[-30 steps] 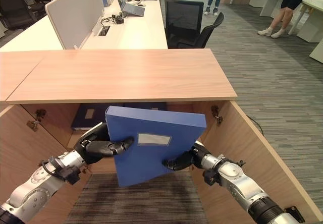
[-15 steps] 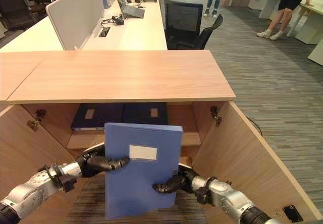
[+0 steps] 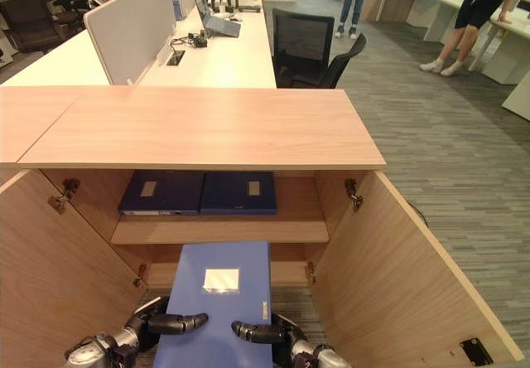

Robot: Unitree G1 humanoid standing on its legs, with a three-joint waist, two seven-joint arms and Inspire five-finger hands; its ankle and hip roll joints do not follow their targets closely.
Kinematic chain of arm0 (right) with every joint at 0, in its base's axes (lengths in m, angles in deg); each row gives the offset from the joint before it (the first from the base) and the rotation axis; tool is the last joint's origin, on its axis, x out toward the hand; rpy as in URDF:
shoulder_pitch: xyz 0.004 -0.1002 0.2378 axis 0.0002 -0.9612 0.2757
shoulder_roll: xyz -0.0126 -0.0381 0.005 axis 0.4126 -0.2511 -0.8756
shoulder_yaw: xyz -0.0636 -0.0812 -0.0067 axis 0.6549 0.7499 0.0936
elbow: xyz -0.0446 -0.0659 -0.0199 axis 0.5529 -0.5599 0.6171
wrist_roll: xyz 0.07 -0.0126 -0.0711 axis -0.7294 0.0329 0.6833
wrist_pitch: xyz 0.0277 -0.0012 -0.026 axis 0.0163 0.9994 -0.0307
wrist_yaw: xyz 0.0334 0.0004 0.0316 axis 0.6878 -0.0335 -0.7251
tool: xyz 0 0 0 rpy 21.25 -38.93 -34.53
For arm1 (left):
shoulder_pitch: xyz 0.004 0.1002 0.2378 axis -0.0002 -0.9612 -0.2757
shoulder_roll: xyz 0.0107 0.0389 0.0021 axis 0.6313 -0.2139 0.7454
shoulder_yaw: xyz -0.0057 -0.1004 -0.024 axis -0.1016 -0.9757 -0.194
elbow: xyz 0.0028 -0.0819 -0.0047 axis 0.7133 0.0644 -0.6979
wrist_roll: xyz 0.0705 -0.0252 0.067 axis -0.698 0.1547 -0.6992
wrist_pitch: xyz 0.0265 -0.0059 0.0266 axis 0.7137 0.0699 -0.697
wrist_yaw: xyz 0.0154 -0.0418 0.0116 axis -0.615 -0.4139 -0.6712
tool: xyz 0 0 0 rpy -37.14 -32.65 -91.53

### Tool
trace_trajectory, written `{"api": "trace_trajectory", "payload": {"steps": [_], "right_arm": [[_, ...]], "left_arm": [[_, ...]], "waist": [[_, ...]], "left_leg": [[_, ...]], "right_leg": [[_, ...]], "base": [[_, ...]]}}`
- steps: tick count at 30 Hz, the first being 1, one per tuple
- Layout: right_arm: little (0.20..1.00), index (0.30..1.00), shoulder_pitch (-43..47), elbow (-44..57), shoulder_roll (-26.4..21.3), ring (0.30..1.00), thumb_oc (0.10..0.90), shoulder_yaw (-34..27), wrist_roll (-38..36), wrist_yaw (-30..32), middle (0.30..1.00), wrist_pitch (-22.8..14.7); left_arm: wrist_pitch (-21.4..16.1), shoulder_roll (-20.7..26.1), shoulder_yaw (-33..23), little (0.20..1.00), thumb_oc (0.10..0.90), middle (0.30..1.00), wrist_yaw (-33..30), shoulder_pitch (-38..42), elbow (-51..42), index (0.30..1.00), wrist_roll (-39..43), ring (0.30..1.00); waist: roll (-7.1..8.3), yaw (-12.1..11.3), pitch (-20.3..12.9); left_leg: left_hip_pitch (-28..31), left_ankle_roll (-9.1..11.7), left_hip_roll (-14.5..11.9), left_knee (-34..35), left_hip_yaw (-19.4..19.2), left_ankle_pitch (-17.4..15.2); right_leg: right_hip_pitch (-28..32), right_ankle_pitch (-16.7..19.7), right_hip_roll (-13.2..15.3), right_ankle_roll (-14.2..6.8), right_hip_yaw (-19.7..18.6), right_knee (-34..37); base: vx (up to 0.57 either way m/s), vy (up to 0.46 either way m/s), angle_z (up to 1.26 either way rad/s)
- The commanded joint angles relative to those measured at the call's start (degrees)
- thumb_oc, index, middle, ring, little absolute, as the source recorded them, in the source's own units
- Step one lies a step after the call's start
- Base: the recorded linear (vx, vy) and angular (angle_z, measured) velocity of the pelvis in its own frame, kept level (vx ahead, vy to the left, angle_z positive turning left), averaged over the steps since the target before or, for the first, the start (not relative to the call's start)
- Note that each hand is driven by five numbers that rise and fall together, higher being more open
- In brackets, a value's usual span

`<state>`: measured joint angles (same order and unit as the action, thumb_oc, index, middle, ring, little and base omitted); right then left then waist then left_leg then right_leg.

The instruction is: Put the empty folder in the office cabinet

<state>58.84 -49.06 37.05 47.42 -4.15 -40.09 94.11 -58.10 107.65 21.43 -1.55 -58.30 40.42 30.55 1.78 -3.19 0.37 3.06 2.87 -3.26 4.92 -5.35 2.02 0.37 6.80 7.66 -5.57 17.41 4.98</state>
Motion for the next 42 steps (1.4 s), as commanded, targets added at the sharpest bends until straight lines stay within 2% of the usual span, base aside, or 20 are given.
{"api": "trace_trajectory", "payload": {"steps": [1, 3, 4, 6, 9, 13, 15, 16, 17, 20, 24, 27, 28, 29, 30, 32, 34, 38, 42], "right_arm": [[0.300, 0.300, 9.49, 9.72, 12.34, 0.300, 0.400, -6.57, -12.04, -5.47, 0.300, -6.63], [0.300, 0.300, 9.54, 9.19, 12.52, 0.300, 0.400, -6.63, -12.06, -5.12, 0.300, -6.30], [0.300, 0.300, 9.27, 8.38, 12.56, 0.300, 0.400, -7.20, -12.25, -4.29, 0.300, -6.19], [0.300, 0.300, 9.01, 7.34, 12.71, 0.300, 0.400, -8.11, -12.53, -3.22, 0.300, -6.20], [0.300, 0.300, 9.51, 5.67, 13.44, 0.300, 0.400, -9.94, -14.13, -2.34, 0.300, -6.66], [0.300, 0.300, 11.31, 4.94, 14.84, 0.300, 0.400, -12.72, -17.56, -0.76, 0.300, -9.18], [0.300, 0.300, 11.95, 4.81, 14.84, 0.300, 0.400, -13.44, -17.95, -0.37, 0.300, -9.97], [0.300, 0.300, 12.52, 4.46, 14.73, 0.300, 0.400, -14.25, -18.05, -0.06, 0.300, -10.68], [0.300, 0.300, 14.14, 3.13, 14.10, 0.300, 0.400, -16.29, -17.98, 0.21, 0.300, -12.11], [0.300, 0.300, 14.79, 1.27, 13.44, 0.300, 0.400, -18.14, -17.96, 0.20, 0.300, -12.85], [0.300, 0.300, 14.65, 0.25, 12.65, 0.300, 0.400, -20.07, -17.45, -0.08, 0.300, -12.99], [0.300, 0.300, 15.19, -1.67, 11.71, 0.300, 0.400, -22.83, -17.93, 0.29, 0.300, -13.91], [0.300, 0.300, 16.01, -2.50, 11.30, 0.300, 0.400, -24.02, -18.02, 1.10, 0.300, -14.37], [0.300, 0.300, 16.04, -2.38, 11.23, 0.300, 0.400, -24.10, -17.83, 1.36, 0.300, -14.22], [0.300, 0.300, 16.19, -2.50, 10.77, 0.300, 0.400, -24.39, -17.41, 1.56, 0.300, -14.11], [0.300, 0.300, 15.45, -1.96, 10.04, 0.300, 0.400, -24.28, -16.53, 1.10, 0.300, -12.46], [0.300, 0.300, 12.78, -0.85, 10.37, 0.300, 0.400, -24.89, -16.44, 0.48, 0.300, -11.05], [0.300, 0.300, 11.24, -0.67, 11.15, 0.300, 0.400, -25.24, -15.65, 0.93, 0.300, -10.91], [0.300, 0.300, 11.47, 0.13, 11.14, 0.300, 0.400, -25.21, -14.77, 1.34, 0.300, -11.13]], "left_arm": [[0.83, 0.93, 5.74, 0.900, 0.800, 0.900, -3.36, -1.69, 6.58, 0.900, -13.16, 0.900], [0.85, -0.54, 4.74, 0.900, 0.800, 0.900, -4.50, -1.82, 8.70, 0.900, -13.25, 0.900], [0.73, -3.55, 2.32, 0.900, 0.800, 0.900, -6.76, -1.83, 14.68, 0.900, -12.71, 0.900], [0.53, -5.80, 0.55, 0.900, 0.800, 0.900, -8.80, -1.64, 18.52, 0.900, -12.14, 0.900], [0.63, -8.92, -3.66, 0.900, 0.800, 0.900, -12.24, -1.15, 23.98, 0.900, -7.90, 0.900], [0.09, -11.08, -8.76, 0.900, 0.800, 0.900, -15.98, -1.30, 24.89, 0.900, 1.29, 0.900], [0.03, -11.43, -9.56, 0.900, 0.800, 0.900, -16.64, -1.38, 24.80, 0.900, 3.00, 0.900], [-0.22, -11.82, -10.16, 0.900, 0.800, 0.900, -17.10, -1.36, 25.11, 0.900, 4.07, 0.900], [-0.59, -12.29, -10.37, 0.900, 0.800, 0.900, -17.70, -2.21, 23.83, 0.900, 5.87, 0.900], [-0.71, -12.69, -10.02, 0.900, 0.800, 0.900, -17.43, -2.55, 24.37, 0.900, 5.39, 0.900], [-0.71, -12.80, -9.86, 0.900, 0.800, 0.900, -16.81, -2.78, 24.66, 0.900, 4.92, 0.900], [-1.11, -12.73, -9.59, 0.900, 0.800, 0.900, -17.09, -1.84, 25.22, 0.900, 4.36, 0.900], [-1.58, -12.21, -9.67, 0.900, 0.800, 0.900, -17.45, -1.17, 25.30, 0.900, 4.13, 0.900], [-1.65, -11.83, -10.15, 0.900, 0.800, 0.900, -17.62, -1.29, 24.95, 0.900, 4.22, 0.900], [-1.81, -11.45, -10.77, 0.900, 0.800, 0.900, -17.96, -1.38, 25.05, 0.900, 4.09, 0.900], [-1.74, -11.12, -13.40, 0.900, 0.800, 0.900, -18.52, -3.12, 27.20, 0.900, 3.45, 0.900], [-1.80, -9.90, -14.91, 0.900, 0.800, 0.900, -18.82, -3.12, 28.63, 0.900, 1.03, 0.900], [-2.13, -8.77, -16.67, 0.900, 0.800, 0.900, -19.32, -2.74, 27.18, 0.900, 2.42, 0.900], [-2.44, -8.52, -17.81, 0.900, 0.800, 0.900, -19.91, -2.94, 24.05, 0.900, 5.70, 0.900]], "waist": [[-0.11, 1.26, -0.18], [-0.25, 1.24, 0.05], [-0.50, 1.27, 0.58], [-1.00, 1.42, 1.39], [-1.95, 1.41, 2.89], [-3.04, 0.60, 4.86], [-3.17, 0.36, 5.49], [-3.31, 0.13, 6.10], [-3.82, -0.45, 7.46], [-3.88, -0.60, 8.10], [-4.09, -0.78, 7.67], [-4.59, -0.79, 8.10], [-3.83, -0.69, 8.54], [-3.34, -1.17, 8.83], [-3.82, -1.22, 8.80], [-5.58, -2.29, 7.33], [-6.05, -2.00, 5.61], [-4.79, -2.09, 5.73], [-3.85, -2.28, 5.82]], "left_leg": [[-0.24, 1.52, 0.18, 0.08, 3.44, -2.97], [-0.38, 1.64, -0.02, 0.08, 3.70, -2.85], [-0.61, 1.84, -0.30, 0.08, 4.16, -2.51], [-0.92, 2.00, -0.76, 0.08, 4.80, -2.19], [-1.96, 2.32, -1.54, 0.08, 6.25, -1.23], [-3.49, 2.89, -2.92, -0.12, 8.06, 0.01], [-3.93, 2.96, -3.27, -0.77, 8.25, 0.03], [-4.56, 2.92, -3.52, -1.88, 8.73, -0.07], [-6.88, 2.90, -3.22, -5.91, 9.78, -0.88], [-7.98, 3.05, -2.89, -8.59, 9.87, -1.72], [-8.00, 3.28, -3.16, -7.22, 10.73, -0.38], [-10.87, 4.89, -5.20, -4.21, 12.53, 5.30], [-16.08, 4.82, -7.04, -1.66, 10.25, 7.61], [-16.63, 4.83, -7.73, -0.97, 7.89, 7.23], [-17.81, 4.97, -8.64, -0.53, 6.63, 7.69], [-15.72, 5.63, -9.64, 0.08, 6.98, 7.75], [-13.08, 5.76, -8.54, -0.07, 5.14, 8.02], [-11.29, 4.21, -5.62, -1.63, 2.72, 5.63], [-12.17, 2.97, -3.66, -3.13, 2.10, 3.63]], "right_leg": [[1.13, -4.54, -0.59, -2.10, -5.83, -1.48], [1.00, -4.77, -0.68, -1.94, -5.73, -1.76], [0.52, -5.27, -0.91, -1.64, -5.54, -2.65], [-0.28, -5.96, -1.15, -1.33, -5.06, -4.14], [-2.34, -7.09, -1.51, -0.60, -4.01, -6.63], [-4.68, -9.33, -2.20, 0.68, -2.55, -9.71], [-5.19, -9.95, -2.20, 0.95, -2.32, -10.68], [-5.57, -10.41, -2.03, 1.27, -1.99, -11.78], [-6.50, -11.77, -1.39, 2.15, -0.85, -14.49], [-6.46, -12.93, -0.86, 2.67, -0.29, -16.12], [-5.74, -13.60, -0.93, 2.65, 0.93, -15.63], [-5.38, -14.44, -0.22, 1.80, 2.14, -15.51], [-5.51, -14.69, 1.14, 0.75, 0.05, -15.86], [-5.60, -15.38, 1.63, 0.37, -1.73, -16.89], [-5.58, -15.05, 1.63, 0.00, -2.52, -16.99], [-5.07, -15.45, 1.46, -1.21, -5.72, -17.83], [-2.98, -14.63, 3.95, -2.53, -7.17, -16.16], [-0.20, -11.92, 7.08, -4.37, -8.08, -11.62], [-0.23, -9.85, 9.16, -5.60, -8.33, -9.61]], "base": [[0.00, -0.046, -0.01], [0.00, -0.028, 0.00], [-0.01, -0.059, 0.03], [-0.03, -0.064, 0.06], [-0.06, -0.058, 0.16], [-0.06, -0.077, 0.26], [-0.03, -0.056, 0.20], [-0.06, -0.089, 0.23], [-0.05, -0.105, 0.25], [0.01, -0.043, 0.40], [0.05, -0.009, 0.27], [0.05, 0.144, 0.18], [0.18, 0.240, 0.35], [0.21, 0.236, 0.35], [0.23, 0.243, -0.04], [0.30, 0.337, -1.06], [0.36, 0.401, -1.56], [0.17, 0.245, -0.32], [0.03, 0.131, 0.08]]}}
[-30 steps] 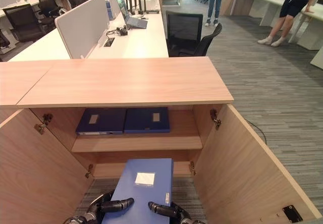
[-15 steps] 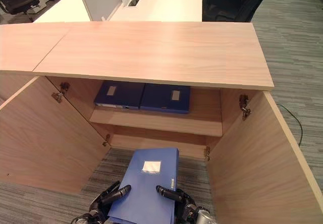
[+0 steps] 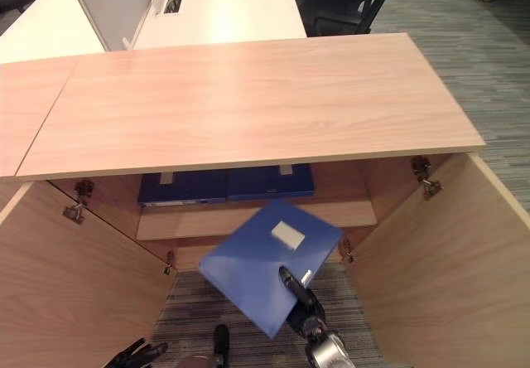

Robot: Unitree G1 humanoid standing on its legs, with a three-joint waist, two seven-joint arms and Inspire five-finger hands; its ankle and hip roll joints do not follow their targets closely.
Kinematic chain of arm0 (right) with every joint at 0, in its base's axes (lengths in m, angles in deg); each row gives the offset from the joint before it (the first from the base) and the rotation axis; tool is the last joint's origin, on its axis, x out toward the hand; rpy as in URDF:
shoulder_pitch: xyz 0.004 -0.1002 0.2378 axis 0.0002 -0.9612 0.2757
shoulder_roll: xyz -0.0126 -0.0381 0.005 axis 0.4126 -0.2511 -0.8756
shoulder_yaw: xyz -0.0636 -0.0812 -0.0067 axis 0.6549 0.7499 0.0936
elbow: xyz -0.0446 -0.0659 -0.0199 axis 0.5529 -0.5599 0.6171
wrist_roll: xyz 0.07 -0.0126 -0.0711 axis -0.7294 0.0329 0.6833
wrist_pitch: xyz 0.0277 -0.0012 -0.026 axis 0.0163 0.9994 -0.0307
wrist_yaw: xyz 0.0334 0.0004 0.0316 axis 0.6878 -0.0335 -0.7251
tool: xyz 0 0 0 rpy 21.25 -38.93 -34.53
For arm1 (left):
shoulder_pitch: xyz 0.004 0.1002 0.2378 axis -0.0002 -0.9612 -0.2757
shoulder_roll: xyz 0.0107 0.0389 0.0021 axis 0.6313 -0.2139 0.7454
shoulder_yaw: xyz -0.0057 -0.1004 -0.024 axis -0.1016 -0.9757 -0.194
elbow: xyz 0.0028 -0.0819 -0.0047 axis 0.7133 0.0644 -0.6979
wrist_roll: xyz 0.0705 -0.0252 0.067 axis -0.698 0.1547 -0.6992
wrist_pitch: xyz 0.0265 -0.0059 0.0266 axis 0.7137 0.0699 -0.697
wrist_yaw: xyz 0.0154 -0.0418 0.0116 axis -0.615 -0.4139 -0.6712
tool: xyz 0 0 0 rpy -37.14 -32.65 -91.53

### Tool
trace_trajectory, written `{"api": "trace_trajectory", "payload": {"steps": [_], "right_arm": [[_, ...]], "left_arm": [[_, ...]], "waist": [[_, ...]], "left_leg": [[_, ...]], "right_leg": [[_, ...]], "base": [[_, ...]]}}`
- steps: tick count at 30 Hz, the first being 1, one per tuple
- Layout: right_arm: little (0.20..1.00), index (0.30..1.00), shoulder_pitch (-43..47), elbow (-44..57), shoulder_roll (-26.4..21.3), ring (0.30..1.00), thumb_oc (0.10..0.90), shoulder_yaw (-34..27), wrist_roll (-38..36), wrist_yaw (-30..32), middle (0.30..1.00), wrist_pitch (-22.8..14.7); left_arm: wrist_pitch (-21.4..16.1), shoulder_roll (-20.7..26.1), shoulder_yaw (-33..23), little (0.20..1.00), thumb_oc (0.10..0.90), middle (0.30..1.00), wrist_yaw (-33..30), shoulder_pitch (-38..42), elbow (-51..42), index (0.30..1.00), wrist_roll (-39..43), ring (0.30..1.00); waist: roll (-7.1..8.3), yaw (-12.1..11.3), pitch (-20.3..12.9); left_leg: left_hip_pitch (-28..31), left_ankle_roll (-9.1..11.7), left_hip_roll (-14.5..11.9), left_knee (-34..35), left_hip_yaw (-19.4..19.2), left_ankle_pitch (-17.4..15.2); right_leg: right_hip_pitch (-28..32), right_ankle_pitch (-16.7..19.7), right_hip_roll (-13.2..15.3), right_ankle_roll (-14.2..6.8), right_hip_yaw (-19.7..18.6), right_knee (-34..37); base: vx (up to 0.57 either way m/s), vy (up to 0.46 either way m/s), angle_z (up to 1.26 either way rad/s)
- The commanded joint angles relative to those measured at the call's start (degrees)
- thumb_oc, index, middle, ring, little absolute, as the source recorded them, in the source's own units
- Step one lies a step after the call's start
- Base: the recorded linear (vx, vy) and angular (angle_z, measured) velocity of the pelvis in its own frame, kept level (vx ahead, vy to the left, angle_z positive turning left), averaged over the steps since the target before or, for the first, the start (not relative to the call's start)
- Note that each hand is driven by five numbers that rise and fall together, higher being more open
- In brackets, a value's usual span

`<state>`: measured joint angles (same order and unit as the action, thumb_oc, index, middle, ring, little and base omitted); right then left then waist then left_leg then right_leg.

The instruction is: Put the empty folder in the office cabinet

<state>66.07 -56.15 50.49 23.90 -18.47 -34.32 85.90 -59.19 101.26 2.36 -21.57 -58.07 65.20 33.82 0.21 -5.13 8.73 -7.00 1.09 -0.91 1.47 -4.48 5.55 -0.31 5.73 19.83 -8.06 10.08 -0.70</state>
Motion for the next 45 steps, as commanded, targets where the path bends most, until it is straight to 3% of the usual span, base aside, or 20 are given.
{"api": "trace_trajectory", "payload": {"steps": [1, 7, 12, 15, 19, 20, 21, 22, 23, 25, 26, 27, 29, 34, 45], "right_arm": [[0.300, 0.300, 4.34, 7.53, -2.24, 0.300, 0.400, -1.70, -0.17, -4.28, 0.300, -3.17], [0.300, 0.300, 5.23, 11.32, -2.41, 0.300, 0.400, -2.67, 0.67, -3.59, 0.300, -5.74], [0.300, 0.300, 6.69, 22.01, -4.90, 0.300, 0.400, -1.53, 0.01, -7.96, 0.300, -6.86], [0.300, 0.300, 7.20, 27.58, -5.25, 0.300, 0.400, -2.75, -2.09, -8.66, 0.300, -10.30], [0.300, 0.300, 9.40, 30.63, -3.82, 0.300, 0.400, -4.21, -2.95, -7.02, 0.300, -14.02], [0.300, 0.300, 11.99, 31.84, -1.89, 0.300, 0.400, -4.35, -4.03, -5.60, 0.300, -15.78], [0.300, 0.300, 13.44, 31.71, -1.18, 0.300, 0.400, -4.03, -4.52, -5.04, 0.300, -16.98], [0.300, 0.300, 15.21, 31.79, -0.48, 0.300, 0.400, -3.69, -4.32, -4.15, 0.300, -18.08], [0.300, 0.300, 16.75, 32.38, 0.06, 0.300, 0.400, -3.36, -3.63, -3.07, 0.300, -18.64], [0.300, 0.300, 20.49, 32.65, 0.96, 0.300, 0.400, -3.27, -4.06, -1.76, 0.300, -19.91], [0.300, 0.300, 20.70, 32.56, 0.94, 0.300, 0.400, -3.32, -4.08, -1.76, 0.300, -19.93], [0.300, 0.300, 23.79, 32.64, 0.38, 0.300, 0.400, -2.65, -3.76, -1.05, 0.300, -21.63], [0.300, 0.300, 24.93, 34.23, 0.55, 0.300, 0.400, -4.54, -3.59, 0.80, 0.300, -23.59], [0.300, 0.300, 28.34, 36.12, 0.65, 0.300, 0.400, -4.63, -1.78, 4.56, 0.300, -26.62], [0.300, 0.300, 32.75, 38.85, 0.48, 0.300, 0.400, -7.39, -0.11, 8.79, 0.300, -31.05]], "left_arm": [[-1.37, -2.20, 0.60, 0.900, 0.800, 0.900, -0.13, -3.24, -1.06, 0.900, 3.53, 0.900], [-3.95, -3.58, -6.09, 0.900, 0.800, 0.900, -6.23, -2.37, -3.20, 0.900, 11.39, 0.900], [-4.20, -3.91, -8.17, 0.900, 0.800, 0.900, -7.01, -0.95, -0.08, 0.900, 12.25, 0.900], [-3.91, -4.00, -8.22, 0.900, 0.800, 0.900, -7.34, -0.18, 2.16, 0.900, 10.80, 0.900], [-3.60, -4.26, -7.33, 0.900, 0.800, 0.900, -7.36, -0.19, 1.61, 0.900, 9.97, 0.900], [-3.09, -4.36, -6.78, 0.900, 0.800, 0.900, -7.76, -1.37, 0.42, 0.900, 10.06, 0.900], [-3.12, -4.18, -6.26, 0.900, 0.800, 0.900, -7.70, -1.63, 0.07, 0.900, 9.85, 0.900], [-3.02, -4.12, -5.61, 0.900, 0.800, 0.900, -7.55, -1.77, -0.50, 0.900, 9.98, 0.900], [-2.72, -4.28, -4.46, 0.900, 0.800, 0.900, -7.43, -2.04, -1.51, 0.900, 10.43, 0.900], [-2.77, -4.56, -3.43, 0.900, 0.800, 0.900, -7.20, -1.81, -2.80, 0.900, 11.88, 0.900], [-2.76, -4.55, -3.45, 0.900, 0.800, 0.900, -7.20, -1.67, -2.79, 0.900, 11.91, 0.900], [-3.48, -4.48, -1.77, 0.900, 0.800, 0.900, -7.19, -0.26, -4.32, 0.900, 13.55, 0.900], [-3.89, -5.18, -0.55, 0.900, 0.800, 0.900, -7.33, 0.07, -6.40, 0.900, 14.24, 0.900], [-3.18, -6.01, 3.15, 0.900, 0.800, 0.900, -7.10, -1.17, -8.69, 0.900, 13.85, 0.900], [-2.74, -5.20, 6.59, 0.900, 0.800, 0.900, -7.70, -2.36, -11.16, 0.900, 13.33, 0.900]], "waist": [[-2.07, -0.42, -2.49], [-0.31, -1.19, -1.49], [0.70, -1.12, 0.02], [0.93, -0.56, 1.09], [0.74, -0.87, 2.41], [-0.32, -1.34, 4.07], [-0.79, -2.26, 4.63], [-1.03, -2.73, 5.97], [-1.02, -2.92, 6.93], [-1.63, -3.13, 9.61], [-1.68, -3.23, 9.72], [-2.02, -2.66, 12.64], [-1.20, -2.65, 13.26], [-1.45, -2.38, 12.82], [-1.99, -2.17, 14.32]], "left_leg": [[-2.25, 4.41, -5.48, 0.14, 1.17, -0.40], [-5.82, 3.09, -3.15, -3.59, 1.52, -2.84], [-10.38, 2.08, -1.24, -8.12, 1.92, -4.91], [-12.80, 1.35, -0.11, -10.85, 1.82, -6.18], [-12.91, -0.39, 0.86, -11.89, 0.98, -7.73], [-11.98, -1.93, 0.80, -11.61, 0.04, -8.44], [-10.85, -1.69, 0.35, -11.27, -0.41, -9.95], [-10.50, -2.01, 0.14, -11.12, -1.85, -9.18], [-9.16, -1.55, -0.11, -10.94, -2.24, -10.69], [-8.84, -1.30, -0.48, -11.21, -2.94, -10.72], [-8.85, -1.27, -0.59, -11.25, -3.00, -10.75], [-9.57, -0.80, -1.17, -12.06, -2.65, -11.07], [-11.93, -0.05, -0.46, -13.57, -1.63, -11.30], [-16.21, 1.67, -0.90, -12.96, 0.06, -9.70], [-20.80, 2.54, -1.82, -11.87, 0.92, -8.06]], "right_leg": [[0.08, -8.37, -2.54, -3.33, -1.18, -3.68], [-1.73, -6.55, -0.69, -4.19, -1.68, -2.53], [-4.50, -5.33, 0.86, -4.66, -2.12, -2.98], [-6.48, -4.70, 1.77, -4.92, -2.67, -3.84], [-9.78, -3.31, 2.81, -4.85, -3.03, -9.07], [-13.62, 0.98, 4.81, -3.45, -0.80, -16.23], [-14.63, -0.39, 5.92, -3.55, 1.70, -18.88], [-15.80, 0.81, 7.16, -2.85, 5.24, -20.13], [-16.25, -0.25, 7.16, -3.46, 7.14, -19.85], [-19.04, 0.75, 5.92, -3.69, 9.26, -16.56], [-19.04, 0.82, 5.79, -3.64, 9.24, -16.46], [-22.75, 2.23, 4.08, -4.16, 7.99, -13.31], [-20.64, 1.68, 2.61, -3.89, 7.45, -8.16], [-23.19, 2.20, 2.46, -3.65, 8.52, -8.47], [-27.79, 0.75, 2.04, -3.26, 8.44, -10.71]], "base": [[0.01, 0.088, 0.01], [-0.03, 0.078, -0.10], [-0.06, 0.071, 0.01], [-0.05, 0.109, 0.01], [-0.02, 0.139, -0.05], [0.03, 0.189, -0.23], [-0.05, 0.242, -0.46], [0.04, 0.108, -0.96], [-0.05, 0.033, -1.01], [-0.04, -0.037, -0.66], [-0.08, -0.104, -0.42], [-0.02, -0.164, -0.43], [-0.01, -0.167, -0.01], [0.00, -0.121, 0.32], [-0.01, -0.070, 0.09]]}}
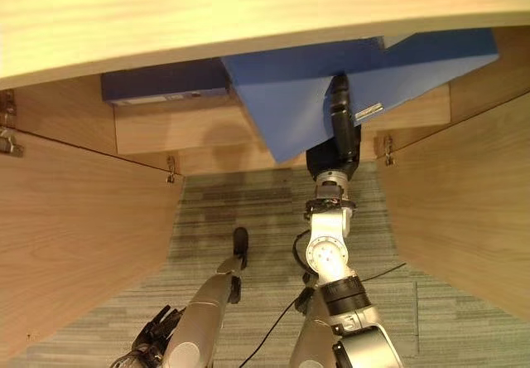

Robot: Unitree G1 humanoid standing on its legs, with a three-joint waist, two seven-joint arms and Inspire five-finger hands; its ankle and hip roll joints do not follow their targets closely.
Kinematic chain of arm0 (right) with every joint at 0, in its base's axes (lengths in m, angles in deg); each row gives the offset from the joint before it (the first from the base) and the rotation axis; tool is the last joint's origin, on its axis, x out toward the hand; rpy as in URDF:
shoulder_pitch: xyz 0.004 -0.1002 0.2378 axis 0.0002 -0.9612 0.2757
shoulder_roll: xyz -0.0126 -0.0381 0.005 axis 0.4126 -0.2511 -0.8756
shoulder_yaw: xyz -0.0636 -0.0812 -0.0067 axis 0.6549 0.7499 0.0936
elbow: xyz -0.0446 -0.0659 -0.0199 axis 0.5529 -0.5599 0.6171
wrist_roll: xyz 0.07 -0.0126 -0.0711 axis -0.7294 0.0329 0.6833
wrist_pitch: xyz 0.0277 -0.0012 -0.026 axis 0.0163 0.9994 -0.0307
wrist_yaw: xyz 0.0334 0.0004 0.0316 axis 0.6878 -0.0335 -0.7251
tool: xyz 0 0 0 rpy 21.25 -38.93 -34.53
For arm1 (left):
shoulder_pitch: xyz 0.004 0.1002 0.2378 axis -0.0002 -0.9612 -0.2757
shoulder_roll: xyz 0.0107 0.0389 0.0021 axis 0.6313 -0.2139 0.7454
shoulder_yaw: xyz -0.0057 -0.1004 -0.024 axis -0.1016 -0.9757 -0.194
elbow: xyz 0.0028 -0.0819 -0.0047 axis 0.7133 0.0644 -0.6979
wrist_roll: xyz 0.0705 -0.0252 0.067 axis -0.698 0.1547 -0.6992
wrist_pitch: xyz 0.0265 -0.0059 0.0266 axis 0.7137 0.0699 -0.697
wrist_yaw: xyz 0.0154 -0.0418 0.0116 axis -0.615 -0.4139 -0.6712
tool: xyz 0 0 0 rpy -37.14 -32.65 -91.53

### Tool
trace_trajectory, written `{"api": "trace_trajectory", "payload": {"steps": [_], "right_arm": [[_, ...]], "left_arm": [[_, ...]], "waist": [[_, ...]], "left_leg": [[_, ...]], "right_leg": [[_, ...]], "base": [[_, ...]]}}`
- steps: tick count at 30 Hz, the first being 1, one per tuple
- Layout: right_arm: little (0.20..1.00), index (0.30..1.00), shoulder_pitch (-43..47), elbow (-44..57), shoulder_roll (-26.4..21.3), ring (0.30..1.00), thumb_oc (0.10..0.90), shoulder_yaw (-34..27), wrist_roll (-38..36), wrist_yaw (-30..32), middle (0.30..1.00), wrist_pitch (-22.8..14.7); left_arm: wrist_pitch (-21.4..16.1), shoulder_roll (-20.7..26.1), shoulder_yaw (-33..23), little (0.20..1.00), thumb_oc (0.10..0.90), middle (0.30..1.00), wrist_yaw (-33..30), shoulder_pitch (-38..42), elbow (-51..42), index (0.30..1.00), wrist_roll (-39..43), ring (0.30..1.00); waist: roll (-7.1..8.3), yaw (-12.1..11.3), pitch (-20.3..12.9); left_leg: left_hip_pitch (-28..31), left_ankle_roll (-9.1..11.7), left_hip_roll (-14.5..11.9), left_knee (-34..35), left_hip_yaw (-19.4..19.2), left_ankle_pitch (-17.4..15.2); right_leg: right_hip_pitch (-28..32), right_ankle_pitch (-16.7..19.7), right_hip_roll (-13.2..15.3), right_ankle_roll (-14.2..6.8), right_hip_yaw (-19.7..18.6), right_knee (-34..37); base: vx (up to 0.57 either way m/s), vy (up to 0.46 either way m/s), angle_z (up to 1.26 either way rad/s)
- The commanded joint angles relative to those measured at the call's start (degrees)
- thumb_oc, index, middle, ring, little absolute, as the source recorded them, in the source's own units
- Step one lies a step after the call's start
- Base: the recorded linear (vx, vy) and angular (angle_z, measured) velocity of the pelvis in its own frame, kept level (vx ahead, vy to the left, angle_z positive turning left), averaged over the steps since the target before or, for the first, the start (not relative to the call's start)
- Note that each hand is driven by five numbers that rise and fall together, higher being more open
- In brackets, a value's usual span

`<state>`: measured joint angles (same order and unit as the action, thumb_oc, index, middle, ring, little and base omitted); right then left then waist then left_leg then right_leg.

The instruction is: Put the empty folder in the office cabinet

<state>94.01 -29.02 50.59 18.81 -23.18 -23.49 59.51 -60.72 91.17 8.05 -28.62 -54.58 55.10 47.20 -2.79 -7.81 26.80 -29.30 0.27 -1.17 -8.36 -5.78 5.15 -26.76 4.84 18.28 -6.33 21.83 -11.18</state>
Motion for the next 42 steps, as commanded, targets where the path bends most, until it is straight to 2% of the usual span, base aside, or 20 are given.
{"api": "trace_trajectory", "payload": {"steps": [1, 6, 10, 13, 16, 20, 25, 31, 34, 42], "right_arm": [[0.300, 0.300, 4.86, 11.71, 0.37, 0.300, 0.400, -2.34, 4.65, -1.96, 0.300, -4.68], [0.300, 0.300, 15.21, 7.75, -4.79, 0.300, 0.400, -3.44, 8.81, 6.17, 0.300, -6.07], [0.300, 0.300, 25.76, 1.49, -8.48, 0.300, 0.400, -1.74, 10.15, 10.32, 0.300, -4.27], [0.300, 0.300, 33.30, -2.82, -9.33, 0.300, 0.400, -0.02, 9.78, 12.05, 0.300, -3.84], [0.300, 0.300, 39.35, -6.86, -7.63, 0.300, 0.400, 1.08, 9.03, 14.48, 0.300, -4.23], [0.300, 0.300, 43.02, -11.11, -5.09, 0.300, 0.400, 1.35, 8.78, 17.15, 0.300, -4.02], [0.300, 0.300, 44.18, -13.37, -1.27, 0.300, 0.400, 2.47, 9.14, 19.51, 0.300, -3.42], [0.300, 0.300, 40.34, -10.67, 9.01, 0.300, 0.400, 2.49, 9.51, 22.95, 0.300, -4.64], [0.300, 0.300, 40.33, -8.76, 9.66, 0.300, 0.400, 1.69, 9.39, 23.71, 0.300, -6.47], [0.300, 0.300, 44.46, -3.57, 8.14, 0.300, 0.400, -1.59, 12.14, 25.95, 0.300, -12.31]], "left_arm": [[-1.19, 4.91, 0.92, 0.900, 0.800, 0.900, -0.69, -5.82, -1.10, 0.900, -0.04, 0.900], [-0.58, 8.19, 3.28, 0.900, 0.800, 0.900, -1.03, -7.01, -4.82, 0.900, -0.33, 0.900], [0.10, 11.15, 4.72, 0.900, 0.800, 0.900, -0.99, -8.03, -7.57, 0.900, 0.10, 0.900], [0.23, 13.64, 5.95, 0.900, 0.800, 0.900, -1.01, -8.91, -10.08, 0.900, 0.67, 0.900], [0.70, 16.50, 7.65, 0.900, 0.800, 0.900, -1.23, -9.99, -13.54, 0.900, 1.49, 0.900], [1.41, 18.67, 9.63, 0.900, 0.800, 0.900, -1.56, -11.33, -16.65, 0.900, 2.19, 0.900], [2.01, 21.47, 11.71, 0.900, 0.800, 0.900, -2.06, -11.85, -20.06, 0.900, 2.83, 0.900], [3.07, 22.89, 15.78, 0.900, 0.800, 0.900, -3.79, -11.09, -24.62, 0.900, 4.41, 0.900], [3.31, 22.68, 16.22, 0.900, 0.800, 0.900, -4.15, -10.17, -23.73, 0.900, 4.11, 0.900], [3.44, 20.19, 14.51, 0.900, 0.800, 0.900, -4.14, -7.11, -14.31, 0.900, 0.74, 0.900]], "waist": [[1.02, 0.48, -3.76], [0.98, -0.40, -3.66], [0.91, -1.64, -3.57], [0.80, -2.73, -3.42], [0.28, -4.03, -2.92], [-0.44, -5.31, -2.18], [-1.59, -6.36, -0.87], [-3.10, -6.29, 1.43], [-3.30, -6.10, 1.75], [-3.12, -6.56, 1.26]], "left_leg": [[1.46, 3.37, -1.56, -2.05, 2.22, -7.66], [0.49, 3.68, -1.89, -1.78, 2.84, -7.40], [0.02, 3.84, -1.97, -1.80, 3.17, -7.29], [-0.56, 4.00, -2.00, -2.05, 3.39, -7.24], [-1.42, 4.09, -2.01, -2.50, 3.77, -7.15], [-2.33, 3.98, -1.76, -2.48, 4.27, -6.84], [-3.72, 4.08, -1.76, -3.16, 4.72, -6.59], [-4.55, 3.68, -1.26, -3.65, 4.60, -6.69], [-4.85, 3.69, -1.09, -3.98, 4.58, -6.85], [-4.93, 3.65, -0.97, -3.61, 4.94, -6.81]], "right_leg": [[-1.41, 1.62, 3.59, -4.97, -3.31, -0.27], [-2.07, 0.95, 3.20, -4.66, -3.38, -0.83], [-2.38, 0.67, 3.04, -4.51, -3.27, -1.01], [-2.65, 0.33, 2.91, -4.34, -3.34, -1.29], [-3.08, -0.34, 2.65, -4.04, -3.15, -1.95], [-3.93, -0.94, 2.47, -3.78, -3.05, -2.87], [-5.07, -1.79, 2.45, -3.51, -2.84, -4.03], [-6.39, -2.38, 2.40, -3.08, -3.31, -5.42], [-6.72, -2.54, 2.36, -3.04, -3.52, -5.67], [-6.93, -2.74, 2.34, -3.18, -3.26, -5.93]], "base": [[0.00, -0.048, 0.05], [0.01, -0.055, 0.05], [-0.01, -0.047, 0.02], [-0.01, -0.052, 0.02], [-0.01, -0.046, 0.05], [-0.02, -0.047, 0.09], [-0.03, -0.038, 0.10], [-0.03, -0.017, 0.01], [-0.01, 0.001, 0.02], [0.00, 0.000, 0.00]]}}
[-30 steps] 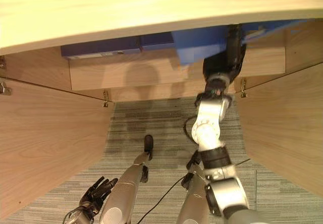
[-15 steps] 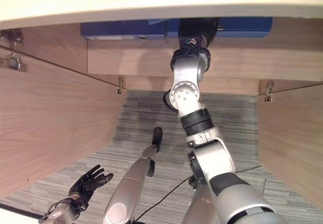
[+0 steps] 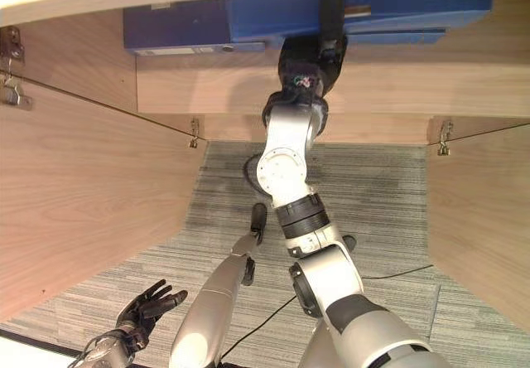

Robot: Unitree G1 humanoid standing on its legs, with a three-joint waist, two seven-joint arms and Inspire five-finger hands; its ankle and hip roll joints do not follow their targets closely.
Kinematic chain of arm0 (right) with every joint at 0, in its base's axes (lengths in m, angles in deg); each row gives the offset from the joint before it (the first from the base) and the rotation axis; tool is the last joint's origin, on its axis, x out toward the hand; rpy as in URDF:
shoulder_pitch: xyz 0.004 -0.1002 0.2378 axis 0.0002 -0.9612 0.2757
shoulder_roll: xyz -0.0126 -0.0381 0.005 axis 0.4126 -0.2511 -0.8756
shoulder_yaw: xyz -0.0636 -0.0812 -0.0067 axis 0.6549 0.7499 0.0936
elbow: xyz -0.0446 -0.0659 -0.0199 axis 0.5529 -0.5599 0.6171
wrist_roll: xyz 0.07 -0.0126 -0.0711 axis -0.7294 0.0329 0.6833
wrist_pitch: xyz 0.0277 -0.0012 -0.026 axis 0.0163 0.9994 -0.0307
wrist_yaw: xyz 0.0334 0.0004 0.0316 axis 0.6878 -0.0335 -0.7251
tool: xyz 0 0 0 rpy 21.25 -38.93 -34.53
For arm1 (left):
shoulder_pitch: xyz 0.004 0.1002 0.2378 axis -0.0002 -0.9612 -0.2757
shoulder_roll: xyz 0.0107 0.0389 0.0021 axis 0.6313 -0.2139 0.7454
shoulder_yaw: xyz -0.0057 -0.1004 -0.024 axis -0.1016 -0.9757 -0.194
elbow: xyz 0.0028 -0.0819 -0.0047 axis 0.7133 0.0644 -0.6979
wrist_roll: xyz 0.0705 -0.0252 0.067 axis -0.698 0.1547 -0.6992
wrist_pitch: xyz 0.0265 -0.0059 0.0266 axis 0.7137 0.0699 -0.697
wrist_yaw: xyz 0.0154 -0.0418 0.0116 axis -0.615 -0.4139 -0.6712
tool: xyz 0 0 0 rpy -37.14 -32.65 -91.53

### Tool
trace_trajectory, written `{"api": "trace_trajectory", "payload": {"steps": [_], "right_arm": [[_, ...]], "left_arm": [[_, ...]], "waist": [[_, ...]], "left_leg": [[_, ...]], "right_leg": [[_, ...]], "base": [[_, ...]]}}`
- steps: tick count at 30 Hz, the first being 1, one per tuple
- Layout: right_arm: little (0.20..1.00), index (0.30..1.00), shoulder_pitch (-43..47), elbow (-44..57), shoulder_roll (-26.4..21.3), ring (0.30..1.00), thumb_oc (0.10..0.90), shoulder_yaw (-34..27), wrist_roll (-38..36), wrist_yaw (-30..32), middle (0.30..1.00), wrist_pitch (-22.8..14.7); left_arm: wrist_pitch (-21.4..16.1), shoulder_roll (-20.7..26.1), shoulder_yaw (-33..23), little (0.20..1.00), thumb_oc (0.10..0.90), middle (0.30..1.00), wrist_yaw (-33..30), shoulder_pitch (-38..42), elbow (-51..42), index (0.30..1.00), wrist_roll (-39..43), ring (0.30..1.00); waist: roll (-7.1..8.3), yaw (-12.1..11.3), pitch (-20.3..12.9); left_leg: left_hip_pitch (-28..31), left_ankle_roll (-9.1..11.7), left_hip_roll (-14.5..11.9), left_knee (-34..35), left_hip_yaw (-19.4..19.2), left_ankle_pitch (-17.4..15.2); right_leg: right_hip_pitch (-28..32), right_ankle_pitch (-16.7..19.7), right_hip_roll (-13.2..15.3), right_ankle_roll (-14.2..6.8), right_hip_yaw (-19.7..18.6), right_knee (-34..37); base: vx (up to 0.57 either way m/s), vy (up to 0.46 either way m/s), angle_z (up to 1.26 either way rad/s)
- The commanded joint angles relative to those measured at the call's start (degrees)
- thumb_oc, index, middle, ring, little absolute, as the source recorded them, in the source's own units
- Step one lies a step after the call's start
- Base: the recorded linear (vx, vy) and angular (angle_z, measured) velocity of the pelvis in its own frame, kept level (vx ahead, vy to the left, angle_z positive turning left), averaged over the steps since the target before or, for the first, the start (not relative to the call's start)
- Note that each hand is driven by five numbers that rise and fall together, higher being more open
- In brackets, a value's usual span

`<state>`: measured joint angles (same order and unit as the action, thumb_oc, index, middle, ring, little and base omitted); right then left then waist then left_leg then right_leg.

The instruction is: Put the empty folder in the office cabinet

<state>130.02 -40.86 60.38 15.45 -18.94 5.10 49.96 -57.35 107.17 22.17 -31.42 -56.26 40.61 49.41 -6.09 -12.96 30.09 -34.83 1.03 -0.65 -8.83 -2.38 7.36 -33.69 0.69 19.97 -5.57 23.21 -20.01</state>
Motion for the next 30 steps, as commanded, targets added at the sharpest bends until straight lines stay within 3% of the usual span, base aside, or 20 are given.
{"api": "trace_trajectory", "payload": {"steps": [1, 10, 29, 30], "right_arm": [[0.300, 0.300, 8.51, 8.27, -1.66, 0.300, 0.400, 1.76, 7.94, -2.59, 0.300, -2.79], [0.300, 0.300, 12.61, 5.51, -5.47, 0.300, 0.400, 2.86, 7.13, -4.20, 0.300, -2.84], [0.300, 0.300, 13.44, -2.01, -5.98, 0.300, 0.400, 6.45, 2.85, -8.14, 0.300, 1.13], [0.531, 0.531, 13.70, -2.36, -6.12, 0.531, 0.554, 6.55, 2.69, -8.09, 0.531, 1.14]], "left_arm": [[0.03, 4.18, 0.40, 0.900, 0.800, 0.900, -1.30, -5.34, 0.26, 0.900, -1.48, 0.900], [-0.24, 3.66, -1.14, 0.900, 0.800, 0.900, -0.75, -3.34, 6.01, 0.900, -3.17, 0.900], [-0.55, 1.85, -3.95, 0.900, 0.800, 0.900, -1.13, -0.44, 12.63, 0.900, -4.06, 0.900], [-0.51, 1.89, -3.98, 0.900, 0.800, 0.900, -1.10, -0.42, 12.60, 0.900, -4.06, 0.900]], "waist": [[0.18, -1.43, -2.01], [0.71, -1.98, -2.76], [1.76, -1.88, -2.46], [1.80, -1.91, -2.42]], "left_leg": [[0.60, 2.89, -1.49, -3.12, 1.55, -9.02], [0.65, 3.06, -1.44, -2.83, 1.80, -9.00], [0.25, 3.28, -1.56, -2.32, 1.88, -8.50], [0.21, 3.27, -1.56, -2.33, 1.87, -8.51]], "right_leg": [[0.01, 1.41, 0.65, -3.94, -4.64, 2.90], [0.16, 1.46, 0.66, -4.03, -4.36, 3.17], [0.28, 1.48, 0.07, -3.69, -4.11, 3.97], [0.26, 1.50, 0.09, -3.70, -4.03, 3.94]], "base": [[0.00, 0.000, 0.00], [0.00, 0.000, 0.00], [0.00, -0.002, 0.01], [0.00, 0.000, 0.00]]}}
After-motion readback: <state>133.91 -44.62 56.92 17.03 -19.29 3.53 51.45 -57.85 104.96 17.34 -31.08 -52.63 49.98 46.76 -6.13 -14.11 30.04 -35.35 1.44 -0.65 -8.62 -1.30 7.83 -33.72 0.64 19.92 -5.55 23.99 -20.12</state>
